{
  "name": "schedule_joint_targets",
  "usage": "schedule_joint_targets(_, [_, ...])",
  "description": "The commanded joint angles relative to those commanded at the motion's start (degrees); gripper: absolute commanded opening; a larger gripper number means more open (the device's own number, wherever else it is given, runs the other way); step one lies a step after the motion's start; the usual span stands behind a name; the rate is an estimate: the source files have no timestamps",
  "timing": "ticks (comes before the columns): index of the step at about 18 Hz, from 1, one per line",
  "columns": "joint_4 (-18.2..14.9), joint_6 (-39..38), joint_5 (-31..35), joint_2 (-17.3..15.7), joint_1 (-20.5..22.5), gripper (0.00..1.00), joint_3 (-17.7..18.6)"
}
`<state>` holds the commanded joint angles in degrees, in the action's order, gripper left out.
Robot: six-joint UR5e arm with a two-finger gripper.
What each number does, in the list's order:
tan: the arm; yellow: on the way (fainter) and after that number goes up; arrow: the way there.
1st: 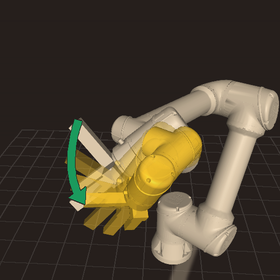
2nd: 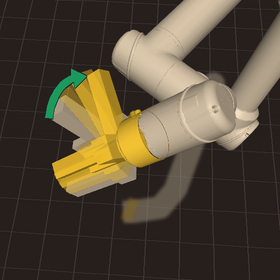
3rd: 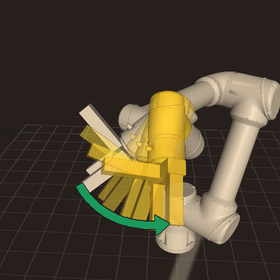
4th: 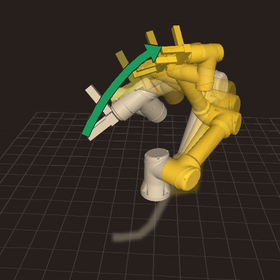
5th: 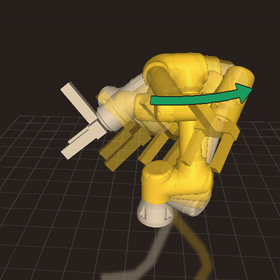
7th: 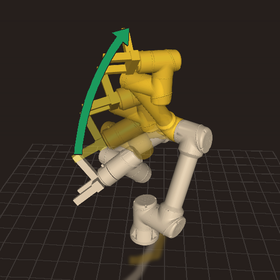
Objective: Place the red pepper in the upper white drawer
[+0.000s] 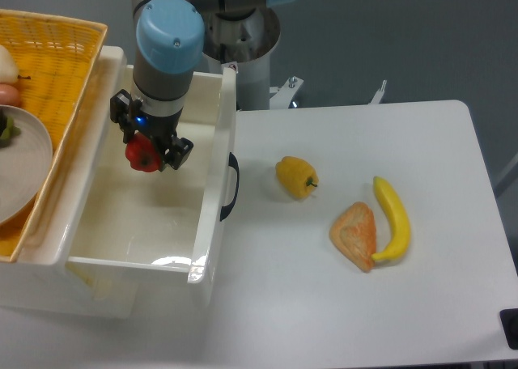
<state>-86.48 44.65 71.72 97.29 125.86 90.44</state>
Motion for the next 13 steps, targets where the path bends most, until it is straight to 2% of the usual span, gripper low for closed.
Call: schedule_joint_targets(13, [0.0,0.0,0.1,0.5,-0.4,0.64,0.0])
